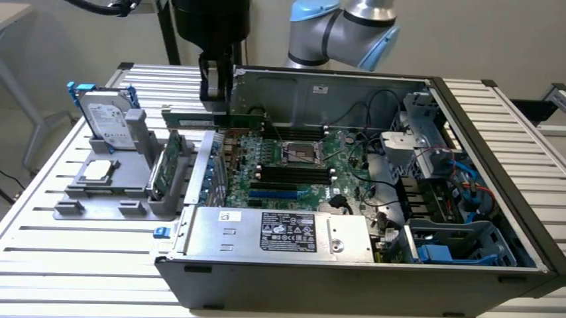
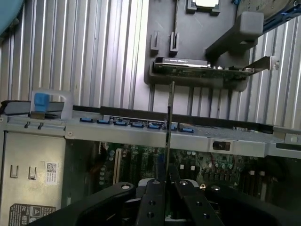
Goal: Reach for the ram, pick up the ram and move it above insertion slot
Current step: 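Pick up the ram and move it above insertion slot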
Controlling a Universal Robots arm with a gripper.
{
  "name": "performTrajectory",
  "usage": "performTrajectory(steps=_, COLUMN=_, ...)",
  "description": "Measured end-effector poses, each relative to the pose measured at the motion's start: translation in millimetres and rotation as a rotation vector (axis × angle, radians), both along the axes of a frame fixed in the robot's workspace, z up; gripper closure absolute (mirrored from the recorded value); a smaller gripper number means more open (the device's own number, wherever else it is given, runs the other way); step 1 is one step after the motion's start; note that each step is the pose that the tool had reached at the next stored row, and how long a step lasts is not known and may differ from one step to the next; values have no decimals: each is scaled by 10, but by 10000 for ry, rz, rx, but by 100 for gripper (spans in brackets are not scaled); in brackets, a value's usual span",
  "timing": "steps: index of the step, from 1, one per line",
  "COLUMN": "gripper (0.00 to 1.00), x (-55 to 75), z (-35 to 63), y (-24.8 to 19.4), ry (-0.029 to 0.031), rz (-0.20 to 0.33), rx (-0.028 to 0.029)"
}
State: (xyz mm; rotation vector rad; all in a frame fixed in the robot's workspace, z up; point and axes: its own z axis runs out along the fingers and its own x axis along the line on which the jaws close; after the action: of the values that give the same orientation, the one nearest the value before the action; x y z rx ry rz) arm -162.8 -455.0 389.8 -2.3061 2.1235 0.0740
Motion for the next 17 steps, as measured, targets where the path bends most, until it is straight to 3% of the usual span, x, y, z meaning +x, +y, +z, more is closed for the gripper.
performTrajectory(steps=5, gripper=86, x=225, z=0, y=10, ry=0, rz=0, rx=73)
performTrajectory(steps=10, gripper=86, x=451, z=0, y=37, ry=0, rz=-1, rx=91)
performTrajectory(steps=14, gripper=86, x=593, z=-1, y=101, ry=1, rz=-1, rx=91)
performTrajectory(steps=17, gripper=86, x=673, z=-2, y=179, ry=0, rz=0, rx=91)
